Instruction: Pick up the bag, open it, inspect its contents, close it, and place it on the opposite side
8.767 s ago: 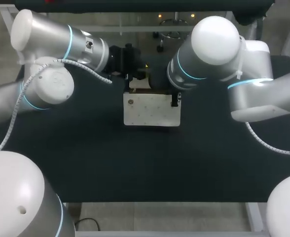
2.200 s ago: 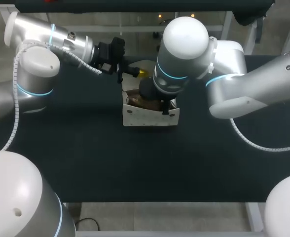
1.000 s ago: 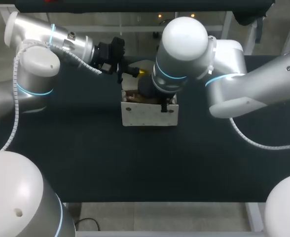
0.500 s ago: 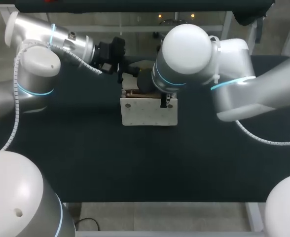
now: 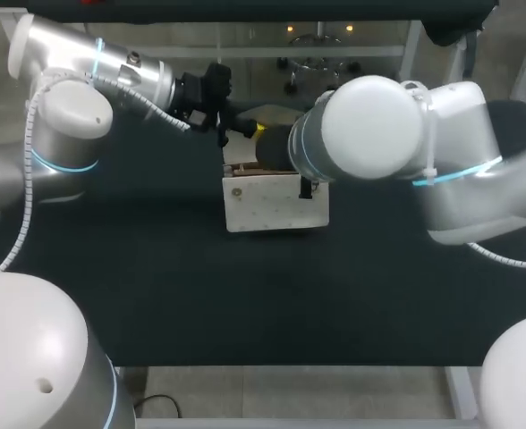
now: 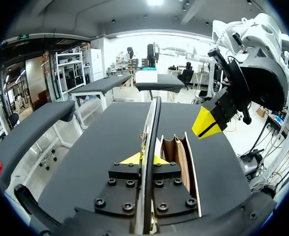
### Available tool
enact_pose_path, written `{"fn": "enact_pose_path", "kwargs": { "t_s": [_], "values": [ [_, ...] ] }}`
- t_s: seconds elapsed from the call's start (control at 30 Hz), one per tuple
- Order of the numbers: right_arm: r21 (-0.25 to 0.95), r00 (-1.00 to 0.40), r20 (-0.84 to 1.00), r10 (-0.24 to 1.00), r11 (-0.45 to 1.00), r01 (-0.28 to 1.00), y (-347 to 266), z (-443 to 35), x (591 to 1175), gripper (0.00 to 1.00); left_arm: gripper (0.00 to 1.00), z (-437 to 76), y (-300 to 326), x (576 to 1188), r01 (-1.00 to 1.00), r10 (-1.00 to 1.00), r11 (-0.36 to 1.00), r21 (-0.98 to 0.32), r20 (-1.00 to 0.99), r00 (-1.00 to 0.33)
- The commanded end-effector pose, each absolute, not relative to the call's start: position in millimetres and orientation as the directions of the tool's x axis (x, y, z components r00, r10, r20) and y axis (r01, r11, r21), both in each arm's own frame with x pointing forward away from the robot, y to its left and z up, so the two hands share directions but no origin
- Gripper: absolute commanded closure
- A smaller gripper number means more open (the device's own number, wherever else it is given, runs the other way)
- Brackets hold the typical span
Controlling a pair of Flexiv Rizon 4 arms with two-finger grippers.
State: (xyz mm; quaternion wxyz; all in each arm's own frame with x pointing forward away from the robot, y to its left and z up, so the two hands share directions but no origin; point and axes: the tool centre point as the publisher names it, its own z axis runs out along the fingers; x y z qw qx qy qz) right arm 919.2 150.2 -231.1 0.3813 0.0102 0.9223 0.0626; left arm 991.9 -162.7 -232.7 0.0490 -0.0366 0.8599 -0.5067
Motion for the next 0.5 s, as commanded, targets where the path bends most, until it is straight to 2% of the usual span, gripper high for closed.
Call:
{"fn": "enact_pose_path", "kwargs": {
  "t_s": [0.03, 0.37, 0.5],
  "values": [
    [0.127, -0.679, -0.731, 0.070, 0.991, -0.035, 138.6, -229.1, 895.4, 0.97, 1.00, -248.7, -160.1, 1003.4, -0.030, -0.105, 0.498, -0.867, -0.026, -0.994],
    [0.128, -0.670, -0.738, 0.081, 0.992, -0.020, 137.1, -234.6, 872.0, 1.00, 1.00, -278.3, -146.3, 1027.3, 0.011, -0.089, 0.526, -0.850, -0.068, -0.994],
    [0.117, -0.663, -0.744, 0.086, 0.993, -0.003, 140.1, -239.7, 868.5, 1.00, 1.00, -287.5, -147.4, 1029.6, 0.090, -0.074, 0.558, -0.825, -0.158, -0.985]
  ]
}}
